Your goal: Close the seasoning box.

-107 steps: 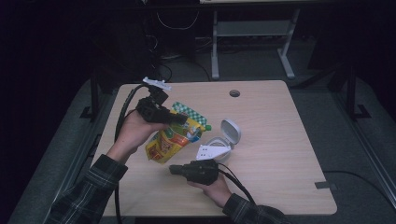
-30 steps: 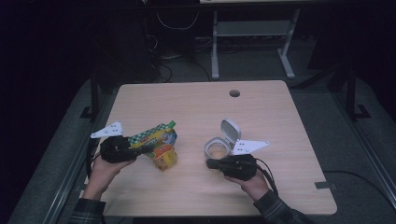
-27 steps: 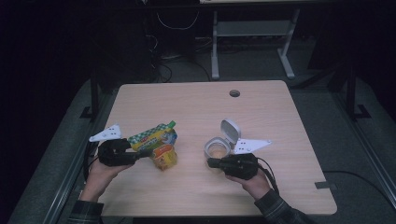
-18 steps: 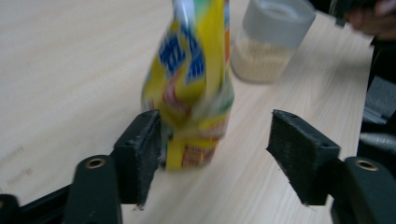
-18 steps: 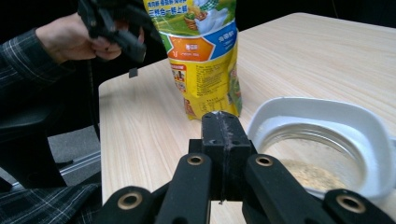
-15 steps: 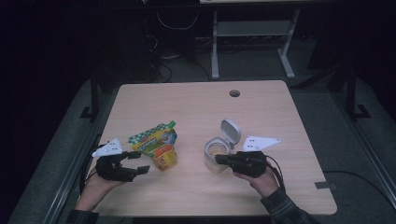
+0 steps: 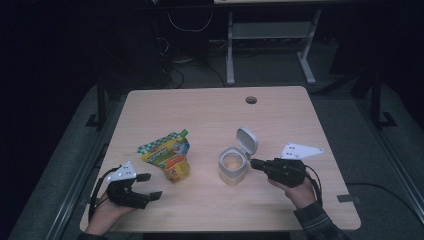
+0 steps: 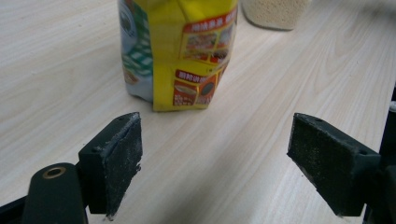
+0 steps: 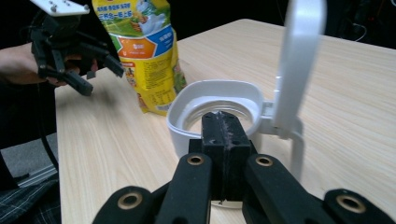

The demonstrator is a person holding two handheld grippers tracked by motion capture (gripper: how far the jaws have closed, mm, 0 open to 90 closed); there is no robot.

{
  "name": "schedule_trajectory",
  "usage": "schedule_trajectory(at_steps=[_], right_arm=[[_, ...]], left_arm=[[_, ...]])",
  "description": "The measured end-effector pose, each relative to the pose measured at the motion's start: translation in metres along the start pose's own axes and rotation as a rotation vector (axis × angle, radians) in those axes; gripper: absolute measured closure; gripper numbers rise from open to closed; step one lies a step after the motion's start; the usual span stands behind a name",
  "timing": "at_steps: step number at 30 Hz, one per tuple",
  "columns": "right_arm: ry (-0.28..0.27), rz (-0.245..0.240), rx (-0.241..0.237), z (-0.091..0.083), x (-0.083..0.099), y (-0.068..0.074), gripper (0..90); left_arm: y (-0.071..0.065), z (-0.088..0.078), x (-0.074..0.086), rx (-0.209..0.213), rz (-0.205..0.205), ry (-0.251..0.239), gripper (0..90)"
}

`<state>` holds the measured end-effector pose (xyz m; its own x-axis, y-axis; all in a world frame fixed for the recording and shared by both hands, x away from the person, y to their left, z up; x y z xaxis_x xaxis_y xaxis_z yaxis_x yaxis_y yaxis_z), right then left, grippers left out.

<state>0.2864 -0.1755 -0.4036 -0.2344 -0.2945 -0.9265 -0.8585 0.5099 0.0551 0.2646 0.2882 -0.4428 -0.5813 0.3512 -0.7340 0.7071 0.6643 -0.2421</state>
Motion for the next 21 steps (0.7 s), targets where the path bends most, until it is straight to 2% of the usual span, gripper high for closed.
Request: schedule_trajectory(at_steps=[3, 8, 14, 21], right_arm=[[-0.005, -0.005, 0.025, -0.006, 0.001, -0.006, 90.0], [-0.006, 0.019, 0.06, -0.013, 0.004, -0.019, 90.0], [0.002, 0.035, 0.079, -0.01, 0.007, -0.032, 90.0], [-0.001, 0.048, 0.077, -0.001, 0.004, -0.044, 89.9]], left_arm=[[0.0, 0.001, 0.0, 0.0, 0.004, -0.001, 17.6], [0.002, 0.005, 0.002, 0.002, -0.002, 0.002, 17.6], [0.002, 0.008, 0.003, -0.003, 0.007, 0.012, 17.6], [0.004, 0.011, 0.004, -0.002, 0.013, 0.022, 17.6]])
Point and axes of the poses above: each handheld gripper's, and its own axes: z roughly forward along the jaws, x roughly out of its underside, y roughly to its left, the point moved 1 cm from there along z, roughly forward along the jaws, and after that the axes turned 8 degrees about -z, right-handed, at the moved point
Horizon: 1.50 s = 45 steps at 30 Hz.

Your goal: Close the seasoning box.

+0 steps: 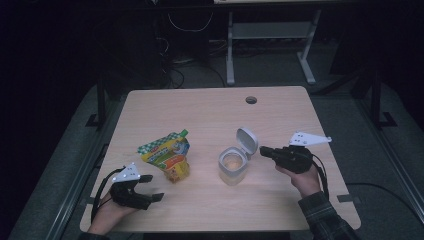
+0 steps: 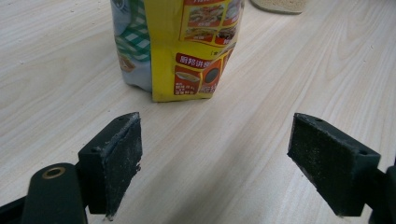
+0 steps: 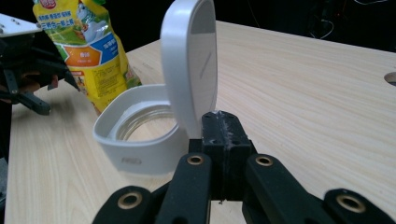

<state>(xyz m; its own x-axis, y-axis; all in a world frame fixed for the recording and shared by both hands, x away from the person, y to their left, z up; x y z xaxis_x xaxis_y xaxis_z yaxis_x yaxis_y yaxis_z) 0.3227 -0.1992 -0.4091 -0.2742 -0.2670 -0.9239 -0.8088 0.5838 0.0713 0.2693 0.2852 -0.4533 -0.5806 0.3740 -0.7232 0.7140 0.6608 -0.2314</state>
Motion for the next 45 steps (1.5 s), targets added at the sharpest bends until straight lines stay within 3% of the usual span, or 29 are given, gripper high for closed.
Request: schedule_trajectory(at_steps=[4, 7, 19, 34, 41, 45], right_arm=[[-0.012, 0.014, -0.011, 0.006, -0.003, -0.003, 90.0], [-0.016, -0.001, -0.016, 0.012, -0.009, -0.001, 90.0], [-0.039, -0.008, -0.033, 0.013, -0.015, 0.005, 90.0], [-0.012, -0.037, -0.052, 0.021, -0.014, 0.015, 89.9], [-0.014, -0.034, -0.012, 0.013, -0.011, 0.011, 78.4], [-0.008, -0.028, 0.029, 0.01, -0.007, 0.009, 67.2]], left_arm=[[0.001, 0.001, 0.0, 0.001, -0.001, 0.001, 17.6], [0.001, 0.001, 0.001, 0.001, -0.004, -0.001, 17.6], [0.001, 0.003, 0.0, 0.002, 0.002, 0.009, 17.6], [0.001, 0.003, 0.0, 0.01, 0.0, 0.004, 17.6], [0.002, 0.003, 0.001, 0.014, -0.003, 0.002, 17.7], [0.002, 0.004, 0.001, 0.016, -0.004, 0.004, 17.7]])
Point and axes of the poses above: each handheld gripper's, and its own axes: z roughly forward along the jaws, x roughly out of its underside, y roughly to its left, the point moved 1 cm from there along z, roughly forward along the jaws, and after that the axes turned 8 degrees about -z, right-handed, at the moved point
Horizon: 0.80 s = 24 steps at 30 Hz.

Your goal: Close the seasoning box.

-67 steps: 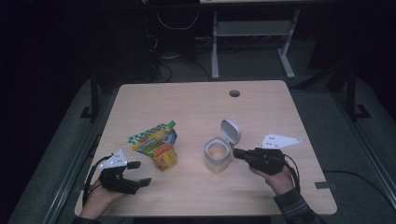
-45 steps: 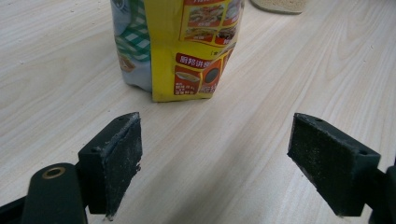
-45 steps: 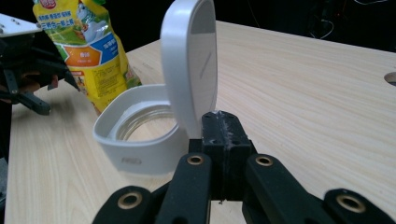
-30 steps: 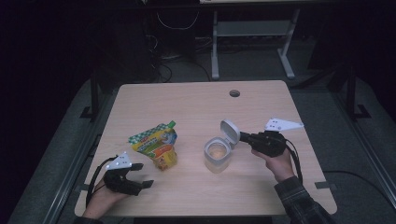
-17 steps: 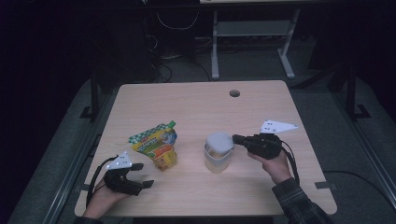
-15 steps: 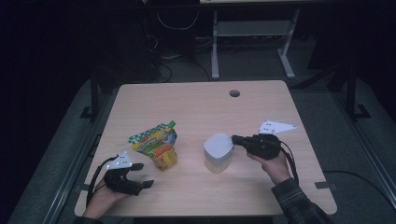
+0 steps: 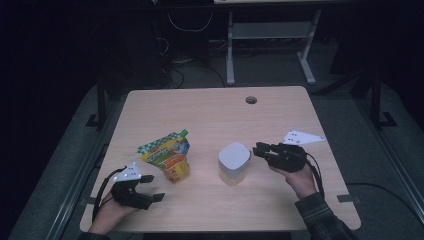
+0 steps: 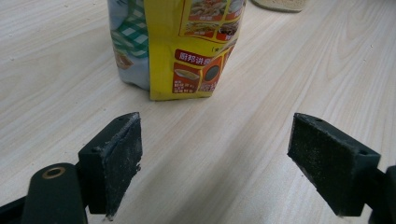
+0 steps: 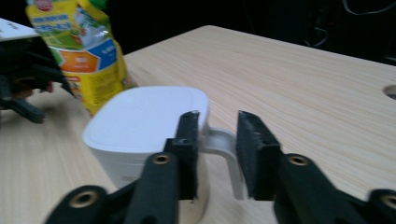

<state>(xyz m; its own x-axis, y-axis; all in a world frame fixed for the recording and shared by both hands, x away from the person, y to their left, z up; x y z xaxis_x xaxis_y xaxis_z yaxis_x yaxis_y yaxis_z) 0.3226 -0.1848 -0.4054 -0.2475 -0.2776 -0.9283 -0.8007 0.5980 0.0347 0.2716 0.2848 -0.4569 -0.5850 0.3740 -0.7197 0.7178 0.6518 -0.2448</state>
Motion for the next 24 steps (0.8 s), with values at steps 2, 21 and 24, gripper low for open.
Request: schedule_trajectory(at_steps=[2, 21, 24], right_arm=[[0.007, -0.001, 0.024, -0.001, 0.002, -0.002, 63.5], [0.078, 0.025, 0.174, -0.024, 0.032, -0.012, 38.0], [0.093, 0.024, 0.206, -0.026, 0.038, -0.01, 33.4]], left_arm=[[0.0, 0.0, 0.0, 0.001, 0.0, 0.0, 17.7], [0.001, -0.001, 0.0, -0.001, -0.005, -0.012, 17.6], [0.001, -0.002, 0.0, -0.004, -0.005, -0.022, 17.6]])
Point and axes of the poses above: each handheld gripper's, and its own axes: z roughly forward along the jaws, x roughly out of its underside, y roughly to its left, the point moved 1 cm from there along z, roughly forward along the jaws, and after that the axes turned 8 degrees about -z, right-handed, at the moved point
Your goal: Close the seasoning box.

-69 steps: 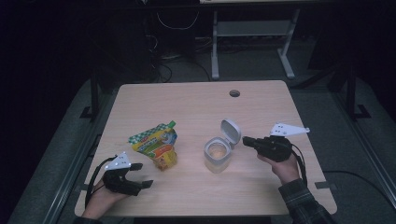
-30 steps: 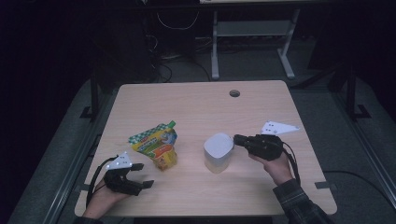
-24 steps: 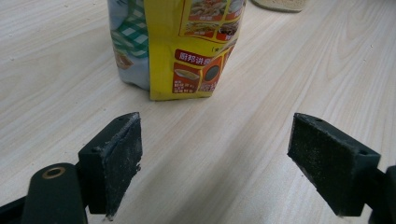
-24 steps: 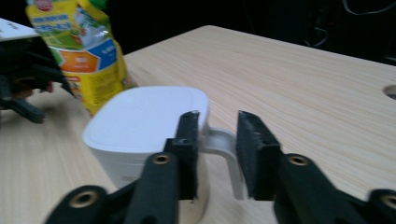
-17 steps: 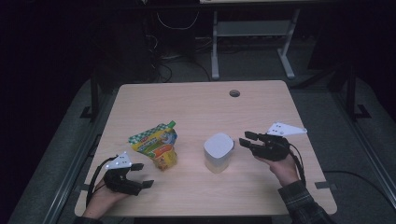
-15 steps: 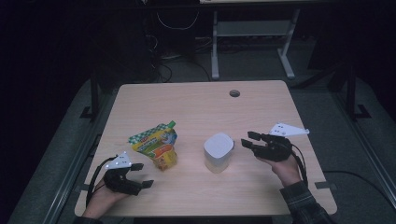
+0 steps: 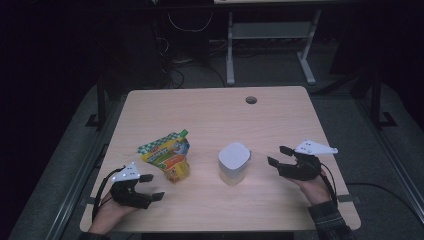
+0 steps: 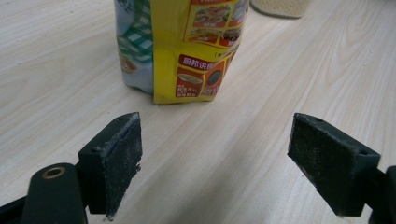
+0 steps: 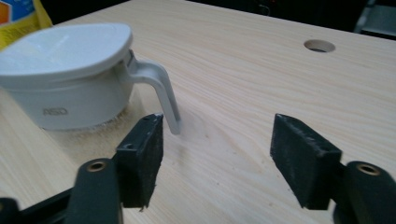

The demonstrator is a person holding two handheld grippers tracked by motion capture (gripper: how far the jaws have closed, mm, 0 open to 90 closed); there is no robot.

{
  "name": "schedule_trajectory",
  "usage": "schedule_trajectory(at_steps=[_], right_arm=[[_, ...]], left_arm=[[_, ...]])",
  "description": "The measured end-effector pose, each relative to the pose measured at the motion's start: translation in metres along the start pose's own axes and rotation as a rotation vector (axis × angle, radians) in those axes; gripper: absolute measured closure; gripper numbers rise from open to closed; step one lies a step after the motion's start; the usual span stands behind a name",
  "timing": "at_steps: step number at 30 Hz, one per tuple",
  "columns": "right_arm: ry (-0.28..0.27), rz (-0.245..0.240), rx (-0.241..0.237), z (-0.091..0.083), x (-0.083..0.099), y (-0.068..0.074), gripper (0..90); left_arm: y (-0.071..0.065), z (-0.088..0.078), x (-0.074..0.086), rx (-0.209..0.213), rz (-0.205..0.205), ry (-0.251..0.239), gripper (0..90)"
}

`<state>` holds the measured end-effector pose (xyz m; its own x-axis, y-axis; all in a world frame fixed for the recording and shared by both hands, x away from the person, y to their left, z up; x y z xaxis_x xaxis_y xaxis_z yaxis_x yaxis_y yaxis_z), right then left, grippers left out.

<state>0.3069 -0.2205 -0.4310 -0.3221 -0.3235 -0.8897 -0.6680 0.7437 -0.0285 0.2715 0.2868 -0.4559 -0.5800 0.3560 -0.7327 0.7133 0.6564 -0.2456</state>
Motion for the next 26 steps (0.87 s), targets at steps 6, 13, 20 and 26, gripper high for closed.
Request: schedule_trajectory(at_steps=[6, 13, 20, 26], right_arm=[[0.018, -0.004, 0.05, -0.002, 0.01, 0.004, 25.1], [0.042, -0.001, 0.106, -0.011, 0.026, 0.005, 18.7], [0.058, 0.03, 0.107, -0.017, 0.037, 0.001, 17.3], [0.044, 0.024, 0.111, -0.018, 0.036, 0.0, 15.9]], left_arm=[[0.001, -0.002, 0.0, -0.001, 0.002, -0.016, 17.6], [0.003, -0.003, -0.001, -0.005, -0.002, -0.031, 16.8], [0.003, -0.002, -0.002, -0.011, 0.004, -0.035, 16.6], [0.002, -0.001, -0.002, -0.012, 0.006, -0.035, 16.6]])
Point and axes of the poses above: each handheld gripper's, and its own axes: z roughly forward along the jaws, x roughly out of its underside, y roughly to its left, the point moved 1 cm from there along z, roughly forward along the jaws, and after that the axes turned 8 degrees about -z, right-handed, at the moved point
